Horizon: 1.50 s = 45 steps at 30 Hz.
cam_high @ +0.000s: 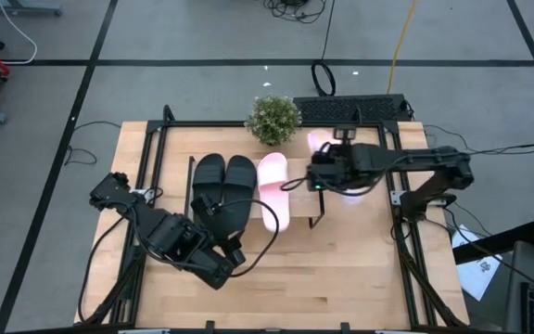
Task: Pick and place slides into the shelf
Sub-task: Put the pink slide on the shelf
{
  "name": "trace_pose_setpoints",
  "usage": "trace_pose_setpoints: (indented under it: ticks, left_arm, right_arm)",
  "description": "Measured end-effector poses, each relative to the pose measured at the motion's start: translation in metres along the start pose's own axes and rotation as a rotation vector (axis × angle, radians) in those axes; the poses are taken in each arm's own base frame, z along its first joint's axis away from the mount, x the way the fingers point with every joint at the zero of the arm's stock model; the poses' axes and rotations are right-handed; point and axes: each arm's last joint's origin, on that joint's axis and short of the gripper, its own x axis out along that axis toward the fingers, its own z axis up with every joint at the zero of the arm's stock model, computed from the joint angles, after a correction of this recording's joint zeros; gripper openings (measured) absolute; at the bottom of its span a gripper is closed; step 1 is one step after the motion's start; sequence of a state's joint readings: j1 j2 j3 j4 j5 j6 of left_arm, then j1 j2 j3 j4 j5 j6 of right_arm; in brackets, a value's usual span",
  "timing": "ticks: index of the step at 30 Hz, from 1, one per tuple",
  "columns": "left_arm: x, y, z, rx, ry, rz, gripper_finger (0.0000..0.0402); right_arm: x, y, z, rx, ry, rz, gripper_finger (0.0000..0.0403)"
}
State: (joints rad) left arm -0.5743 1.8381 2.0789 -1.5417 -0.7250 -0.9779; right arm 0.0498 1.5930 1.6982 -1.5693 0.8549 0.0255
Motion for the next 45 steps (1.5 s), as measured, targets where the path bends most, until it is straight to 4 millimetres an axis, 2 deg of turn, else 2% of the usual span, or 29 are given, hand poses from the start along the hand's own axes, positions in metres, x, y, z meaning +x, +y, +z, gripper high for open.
trace_pose_setpoints:
  ticks: [6, 10, 13, 24, 34, 45]
  left_arm:
    - [0.0, 0.0, 0.0, 0.003, 0.0, 0.0, 0.0243]
    - [0.0, 0.0, 0.0, 0.019, -0.006, 0.005, 0.0243]
    - [0.0, 0.0, 0.0, 0.036, -0.007, 0.006, 0.0243]
    - [0.0, 0.0, 0.0, 0.08, -0.008, 0.007, 0.0243]
    - [-0.001, 0.0, 0.0, 0.099, -0.015, 0.01, 0.0243]
    - [-0.001, 0.0, 0.0, 0.107, -0.015, 0.01, 0.0243]
  right_arm:
    - [-0.012, -0.013, 0.03, 0.032, -0.054, 0.001, 0.0]
    - [-0.017, -0.018, 0.045, 0.166, -0.084, 0.162, 0.0]
    - [-0.018, -0.019, 0.048, 0.255, -0.083, 0.275, 0.0]
    - [-0.032, -0.009, 0.046, 0.452, -0.077, 0.353, 0.0]
    - [-0.034, -0.008, 0.047, 0.578, -0.079, 0.294, 0.0]
    - [-0.012, 0.015, 0.072, 0.444, -0.034, 0.166, 0.0]
